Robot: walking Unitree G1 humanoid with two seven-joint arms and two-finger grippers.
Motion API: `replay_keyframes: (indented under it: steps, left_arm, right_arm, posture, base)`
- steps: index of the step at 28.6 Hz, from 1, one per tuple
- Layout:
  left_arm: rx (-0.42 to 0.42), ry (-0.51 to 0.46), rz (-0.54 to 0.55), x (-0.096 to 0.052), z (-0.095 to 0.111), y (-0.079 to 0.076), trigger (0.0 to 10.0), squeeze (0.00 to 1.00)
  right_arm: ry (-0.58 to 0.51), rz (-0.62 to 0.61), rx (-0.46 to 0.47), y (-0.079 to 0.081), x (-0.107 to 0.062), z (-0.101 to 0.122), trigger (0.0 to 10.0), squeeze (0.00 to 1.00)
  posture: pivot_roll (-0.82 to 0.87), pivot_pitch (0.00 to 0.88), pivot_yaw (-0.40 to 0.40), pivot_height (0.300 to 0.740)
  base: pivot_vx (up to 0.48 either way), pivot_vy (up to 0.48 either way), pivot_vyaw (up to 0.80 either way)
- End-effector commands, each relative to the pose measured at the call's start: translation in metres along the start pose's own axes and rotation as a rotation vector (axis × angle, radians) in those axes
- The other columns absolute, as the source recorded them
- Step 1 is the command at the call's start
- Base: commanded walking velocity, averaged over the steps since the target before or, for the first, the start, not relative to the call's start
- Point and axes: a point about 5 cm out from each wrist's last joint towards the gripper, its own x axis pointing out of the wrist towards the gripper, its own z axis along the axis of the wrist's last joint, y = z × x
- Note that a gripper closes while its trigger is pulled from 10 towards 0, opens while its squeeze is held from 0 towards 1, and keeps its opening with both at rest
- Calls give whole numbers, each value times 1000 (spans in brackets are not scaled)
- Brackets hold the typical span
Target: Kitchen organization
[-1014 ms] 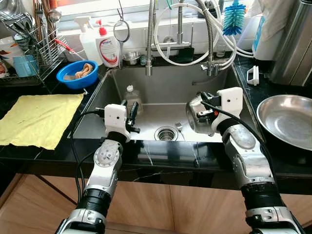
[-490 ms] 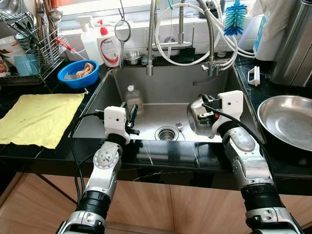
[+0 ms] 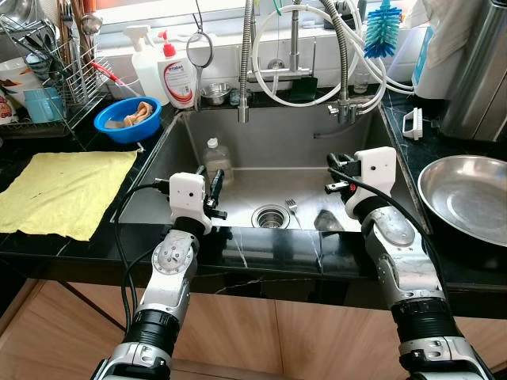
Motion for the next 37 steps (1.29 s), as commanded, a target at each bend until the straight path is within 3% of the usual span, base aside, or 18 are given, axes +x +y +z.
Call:
replay_keyframes:
  steps: [1,2,3,5,10,14,15,16,22,32,37]
  left_arm:
    - [-5,-5,7,-1,2,3,10000,0]
    - [-5,-5,7,-1,2,3,10000,0]
    - [-5,-5,7,-1,2,3,10000,0]
    - [-4,-4,6,-1,2,3,10000,0]
    - [-4,-1,4,-1,2,3,10000,0]
    - [-7,-1,1,0,2,1,10000,0]
    - [-10,-1,1,0,1,0,10000,0]
    - [-11,0,2,0,1,-1,10000,0]
    - [-15,9,-12,-1,-1,-2,10000,0]
    - [-23,18,-43,-1,-3,-8,10000,0]
    - [-24,21,-51,-2,-4,-10,10000,0]
  right_arm:
    - [8,6,0,3,0,-3,10000,106]
    - [8,5,-2,3,0,-3,10000,106]
    - [9,0,-20,3,0,-2,10000,0]
    - [10,-7,-40,2,0,-1,10000,0]
    - [-5,-84,-156,-7,3,36,10000,0]
    - [-1,-124,-190,-11,3,59,10000,0]
    - [27,-164,-205,-16,0,65,10000,776]
    - [42,-180,-206,-17,-1,68,10000,1000]
    - [93,-217,-223,-15,-11,72,10000,1000]
    - [188,-295,-195,-12,-28,60,10000,1000]
    - [233,-352,-189,-17,-37,52,10000,1000]
  posture:
    - [-215,0,124,740]
    - [-215,0,124,740]
    - [-215,0,124,740]
    - [-215,0,124,740]
    - [-225,0,126,740]
    - [-229,0,122,740]
    - [-231,0,119,740]
    - [-234,0,120,740]
    - [-249,0,124,740]
    - [-263,0,121,740]
    - [-261,0,119,740]
  base:
    - [0,0,0]
    - [0,0,0]
    - [0,0,0]
    - [0,0,0]
    - [0,0,0]
    - [0,0,0]
    - [0,0,0]
    - [0,0,0]
    - [0,0,0]
    - [0,0,0]
    - [0,0,0]
